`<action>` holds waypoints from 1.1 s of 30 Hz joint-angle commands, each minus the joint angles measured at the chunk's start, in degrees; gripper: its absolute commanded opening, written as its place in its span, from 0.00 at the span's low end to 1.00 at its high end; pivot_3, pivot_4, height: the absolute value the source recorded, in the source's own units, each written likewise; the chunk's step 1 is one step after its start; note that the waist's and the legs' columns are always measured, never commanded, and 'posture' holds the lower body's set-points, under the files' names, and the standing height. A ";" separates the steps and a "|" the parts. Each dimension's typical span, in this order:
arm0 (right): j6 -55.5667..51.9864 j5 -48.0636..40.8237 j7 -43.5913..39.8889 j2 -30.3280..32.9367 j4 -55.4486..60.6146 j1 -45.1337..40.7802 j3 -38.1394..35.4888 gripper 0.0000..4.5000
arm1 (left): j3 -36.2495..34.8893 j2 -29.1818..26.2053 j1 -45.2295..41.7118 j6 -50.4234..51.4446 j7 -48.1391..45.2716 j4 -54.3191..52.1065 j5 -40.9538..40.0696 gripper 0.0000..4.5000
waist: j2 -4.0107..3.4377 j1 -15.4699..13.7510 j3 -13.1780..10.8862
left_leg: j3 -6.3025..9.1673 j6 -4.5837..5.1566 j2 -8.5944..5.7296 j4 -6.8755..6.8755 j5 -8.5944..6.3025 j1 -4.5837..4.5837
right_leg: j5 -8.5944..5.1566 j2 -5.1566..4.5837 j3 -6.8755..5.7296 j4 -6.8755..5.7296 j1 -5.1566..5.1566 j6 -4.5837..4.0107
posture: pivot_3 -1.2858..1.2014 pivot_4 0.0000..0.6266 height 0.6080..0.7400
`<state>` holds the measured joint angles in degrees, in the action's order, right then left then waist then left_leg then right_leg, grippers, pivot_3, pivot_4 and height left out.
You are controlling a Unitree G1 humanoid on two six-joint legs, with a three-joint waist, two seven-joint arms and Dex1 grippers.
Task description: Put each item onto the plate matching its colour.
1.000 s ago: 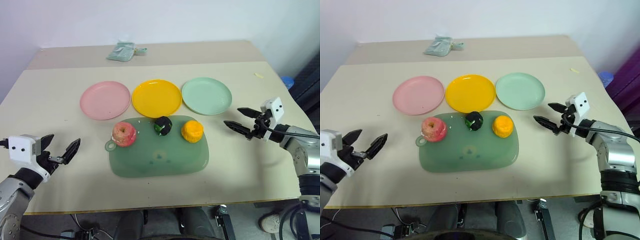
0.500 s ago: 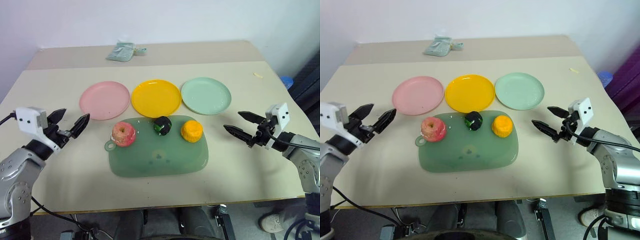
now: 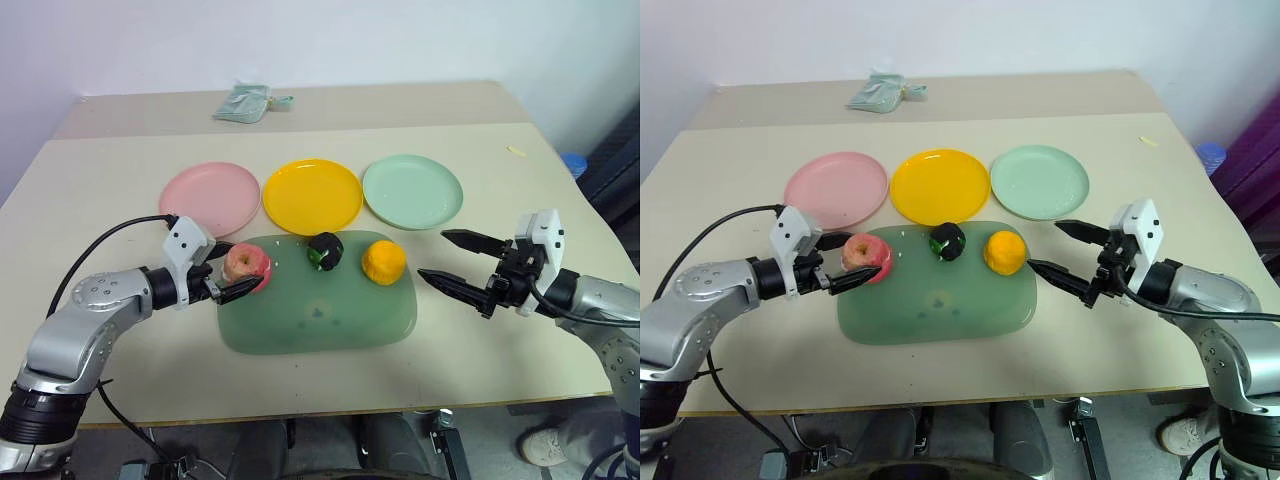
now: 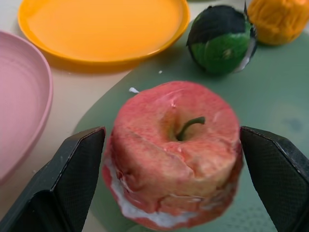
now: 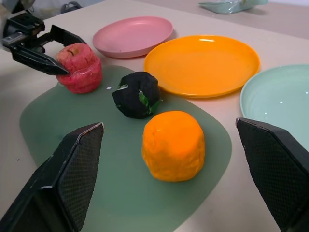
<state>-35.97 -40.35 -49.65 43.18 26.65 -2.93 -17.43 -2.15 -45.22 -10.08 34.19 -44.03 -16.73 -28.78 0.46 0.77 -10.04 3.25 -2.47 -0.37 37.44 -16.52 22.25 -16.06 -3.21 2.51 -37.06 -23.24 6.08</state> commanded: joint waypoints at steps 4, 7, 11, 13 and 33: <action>-0.50 -2.15 1.40 -0.56 5.23 0.29 2.13 1.00 | 0.34 1.96 -1.68 -2.68 -1.46 2.70 2.00 0.74 | 0.00 -0.17 0.01 | 0.01 0.00 0.03 0.03 0.00 0.00 | 0.00 -0.01 0.00 -0.02 0.02 0.00 | 0.52 0.24 1.00; -0.44 -2.17 2.23 -1.05 5.78 -0.08 3.44 1.00 | -5.56 5.81 -5.04 -2.80 0.58 5.23 -2.22 0.71 | 0.01 -0.24 0.00 | 0.03 0.00 0.02 0.08 0.00 0.00 | 0.00 -0.04 -0.01 -0.03 0.05 0.01 | 0.52 0.24 1.00; 0.03 -1.86 2.78 -1.58 5.60 -1.02 5.08 1.00 | -8.76 9.11 -11.99 -5.09 7.00 12.28 0.58 0.71 | 0.09 -0.18 -0.05 | 0.19 0.01 0.03 0.39 0.00 0.16 | 0.01 0.02 -0.14 -0.12 0.02 0.02 | 0.52 0.24 1.00; 0.36 -1.55 2.80 -2.12 5.07 -2.15 6.44 1.00 | -7.60 10.04 -17.96 -5.81 12.74 19.72 5.57 0.71 | 0.09 -0.16 -0.04 | 0.17 0.03 -0.05 0.45 -0.01 0.15 | 0.01 0.03 -0.14 -0.14 0.05 0.02 | 0.52 0.24 1.00; -1.94 15.50 15.65 -12.78 -0.51 -21.62 29.09 1.00 | -15.05 9.96 -21.17 -13.06 15.76 22.82 9.77 0.99 | 0.11 0.33 -0.05 | 0.10 0.05 0.00 0.50 -0.03 0.26 | 0.02 -0.03 -0.05 -0.26 -0.22 0.04 | 0.52 0.24 1.00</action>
<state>-37.47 -26.21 -34.80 31.55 25.64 -22.79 10.42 -14.56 -33.83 -32.74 22.76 -26.66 10.75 -17.60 0.57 1.10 -10.10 3.34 -2.43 -0.33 37.93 -16.55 22.51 -16.04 -3.25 2.46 -37.32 -23.45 6.12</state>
